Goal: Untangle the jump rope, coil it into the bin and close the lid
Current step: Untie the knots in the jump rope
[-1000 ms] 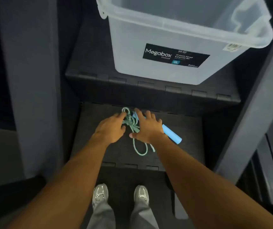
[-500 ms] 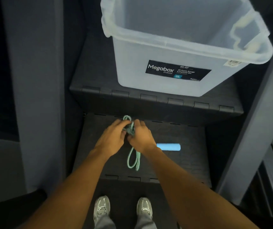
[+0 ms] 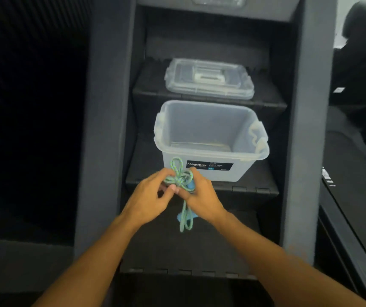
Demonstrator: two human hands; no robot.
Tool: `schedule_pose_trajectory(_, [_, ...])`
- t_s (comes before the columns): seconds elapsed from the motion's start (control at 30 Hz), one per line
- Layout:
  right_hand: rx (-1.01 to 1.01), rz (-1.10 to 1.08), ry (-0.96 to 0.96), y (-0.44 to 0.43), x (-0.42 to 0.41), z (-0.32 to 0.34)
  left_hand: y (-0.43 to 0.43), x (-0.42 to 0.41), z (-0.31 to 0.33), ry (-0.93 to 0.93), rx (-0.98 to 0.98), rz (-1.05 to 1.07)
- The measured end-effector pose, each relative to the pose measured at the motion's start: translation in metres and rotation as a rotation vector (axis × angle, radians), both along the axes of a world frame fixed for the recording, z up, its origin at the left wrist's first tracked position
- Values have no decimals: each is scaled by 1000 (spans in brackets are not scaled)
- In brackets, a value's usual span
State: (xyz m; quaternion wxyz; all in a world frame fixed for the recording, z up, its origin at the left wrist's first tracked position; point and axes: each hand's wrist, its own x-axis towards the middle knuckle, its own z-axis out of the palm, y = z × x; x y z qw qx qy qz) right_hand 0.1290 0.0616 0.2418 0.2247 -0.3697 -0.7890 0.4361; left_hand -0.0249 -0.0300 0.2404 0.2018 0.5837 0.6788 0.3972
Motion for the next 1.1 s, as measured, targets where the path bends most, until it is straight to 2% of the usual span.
schedule_pose_trajectory(0.2, [28, 59, 124, -1, -18, 99, 2, -4, 88, -249, 213, 113])
schedule_pose_trajectory(0.5, [70, 106, 223, 11, -20, 185, 25, -2, 168, -338, 315, 84])
schedule_pose_trajectory(0.77, [-26, 48, 362, 16, 5, 204, 29, 11, 193, -421, 334, 0])
schedule_pose_trajectory(0.93, [134, 61, 414, 18, 14, 219, 28, 11, 201, -426, 312, -66])
schedule_pose_trajectory(1.1, [253, 67, 303, 25, 20, 218, 24, 16, 201, -397, 312, -112])
